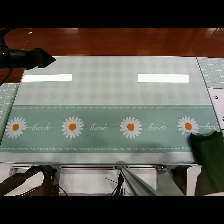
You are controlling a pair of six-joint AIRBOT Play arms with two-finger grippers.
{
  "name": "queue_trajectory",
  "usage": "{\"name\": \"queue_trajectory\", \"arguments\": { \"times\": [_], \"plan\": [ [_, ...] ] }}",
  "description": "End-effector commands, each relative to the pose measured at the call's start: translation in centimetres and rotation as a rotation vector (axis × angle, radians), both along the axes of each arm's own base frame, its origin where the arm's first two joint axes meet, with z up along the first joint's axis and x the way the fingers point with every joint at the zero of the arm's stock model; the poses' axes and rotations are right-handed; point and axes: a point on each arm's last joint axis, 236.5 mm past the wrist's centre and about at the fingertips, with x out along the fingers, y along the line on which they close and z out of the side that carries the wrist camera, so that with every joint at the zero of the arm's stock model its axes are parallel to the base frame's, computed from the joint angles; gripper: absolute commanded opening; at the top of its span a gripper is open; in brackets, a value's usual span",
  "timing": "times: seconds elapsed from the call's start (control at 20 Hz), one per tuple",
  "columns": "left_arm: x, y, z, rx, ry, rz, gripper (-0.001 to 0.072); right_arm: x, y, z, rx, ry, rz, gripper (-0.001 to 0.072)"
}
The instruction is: Fold the shirts.
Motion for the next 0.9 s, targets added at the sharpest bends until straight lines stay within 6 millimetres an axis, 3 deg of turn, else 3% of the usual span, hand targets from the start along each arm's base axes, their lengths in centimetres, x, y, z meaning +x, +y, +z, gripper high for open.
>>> {"name": "queue_trajectory", "arguments": {
  "times": [0.0, 0.05, 0.15, 0.2, 0.25, 0.35, 0.45, 0.6, 0.85],
  "plan": [
    [-0.9, -2.4, -0.6, 0.037, 0.014, -0.074, 0.0581, 8.2, 3.3, -0.9, 0.055, -0.087, 0.318, 0.0449],
    [-1.5, -3.0, -1.8, 0.117, 0.030, -0.108, 0.0582, 9.5, 5.0, -3.1, 0.061, 0.010, 0.429, 0.0468],
    [-2.4, -3.1, -4.2, 0.269, 0.097, -0.106, 0.0582, 11.8, 8.2, -6.7, 0.028, 0.188, 0.633, 0.0606],
    [-2.8, -3.1, -5.3, 0.322, 0.136, -0.091, 0.0615, 13.1, 9.9, -8.1, -0.004, 0.251, 0.722, 0.0612],
    [-3.3, -3.2, -6.4, 0.358, 0.183, -0.081, 0.0702, 14.2, 11.4, -9.1, -0.037, 0.290, 0.799, 0.0611],
    [-4.9, -3.9, -8.6, 0.408, 0.283, -0.098, 0.0717, 16.4, 14.5, -10.7, -0.102, 0.334, 0.929, 0.0611],
    [-6.4, -4.1, -10.4, 0.449, 0.378, -0.102, 0.0716, 17.3, 16.8, -11.8, -0.141, 0.370, 1.024, 0.0611],
    [-6.5, -4.4, -11.0, 0.439, 0.408, -0.074, 0.0693, 17.6, 18.8, -12.4, -0.159, 0.386, 1.094, 0.0610],
    [-6.4, -4.3, -11.0, 0.438, 0.407, -0.071, 0.0694, 17.7, 19.2, -12.4, -0.160, 0.382, 1.101, 0.0610]
  ]
}}
